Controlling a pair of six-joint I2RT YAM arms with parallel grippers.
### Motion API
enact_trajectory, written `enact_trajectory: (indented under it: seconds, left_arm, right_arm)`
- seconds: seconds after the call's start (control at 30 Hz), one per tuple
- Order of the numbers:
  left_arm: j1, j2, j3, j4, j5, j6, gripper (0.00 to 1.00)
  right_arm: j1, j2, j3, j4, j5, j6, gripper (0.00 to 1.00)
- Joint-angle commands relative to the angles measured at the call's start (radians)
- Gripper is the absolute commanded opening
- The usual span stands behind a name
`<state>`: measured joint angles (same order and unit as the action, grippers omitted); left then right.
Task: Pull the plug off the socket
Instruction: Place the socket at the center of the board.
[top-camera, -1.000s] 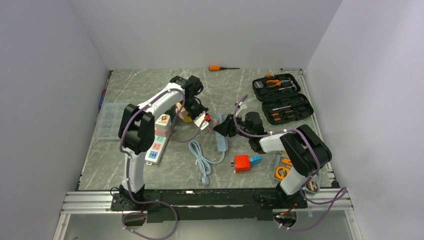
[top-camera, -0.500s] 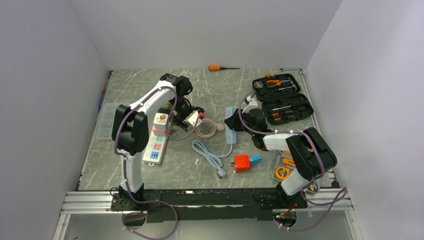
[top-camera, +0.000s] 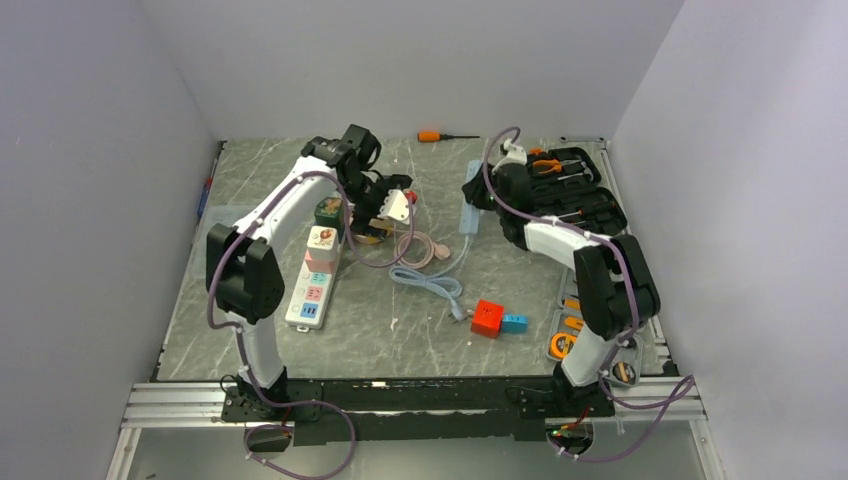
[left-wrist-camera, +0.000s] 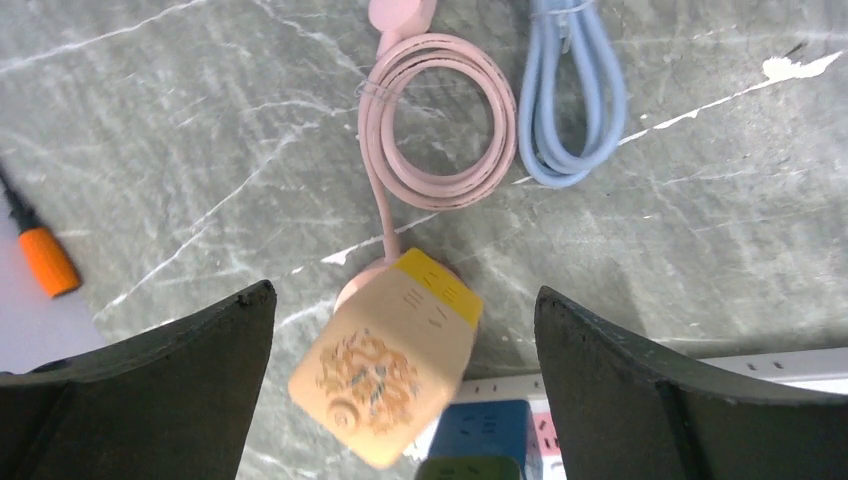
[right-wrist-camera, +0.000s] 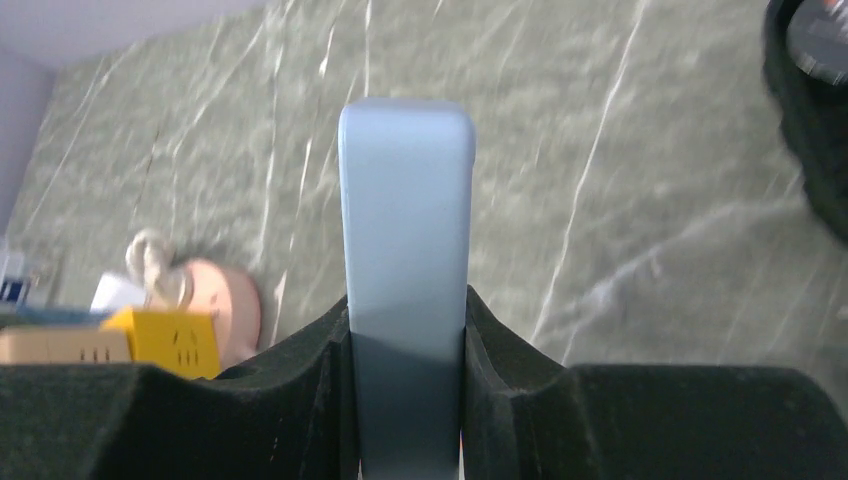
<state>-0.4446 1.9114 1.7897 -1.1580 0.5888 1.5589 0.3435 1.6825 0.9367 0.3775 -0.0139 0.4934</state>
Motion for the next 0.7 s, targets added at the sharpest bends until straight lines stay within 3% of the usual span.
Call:
enact_trajectory:
  seconds: [0.0,0.27,0.37,0.5,0.57,0.67]
  left_arm:
    - [0.002,-0.137,0.001,-0.014,-0.026,-0.180,0.99]
    - [0.001,-0.356,-0.188,0.046,-0.138,-0.406,0.99]
    - [0.002,-0.453,-0.289,0.077,-0.156,-0.431,0.99]
    - [0.002,-0.559,-0.380,0.119,-0.190,-0.515,0.99]
    - [0.002,-0.569,-0.367,0.090,-0.193,-0.584,0.99]
    - [0.002,-0.575,-0.336,0.023,-0.193,-0.704,0.99]
  right_arm:
    - [-0.049,0.104,0.214,-0.074,0.136,-0.058,0.00]
    - [-0.086,0.457,0.731,-0.443,0.250,-0.096,0.00]
    - [-0.086,0.515,0.810,-0.506,0.224,-0.080,0.03]
    - [-0.088,0.562,0.856,-0.602,0.183,-0.029,0.20]
    - [-0.088,0.583,0.878,-0.651,0.177,-0.008,0.43]
    - [-0.088,0.580,0.886,-0.710,0.186,0.000,0.62]
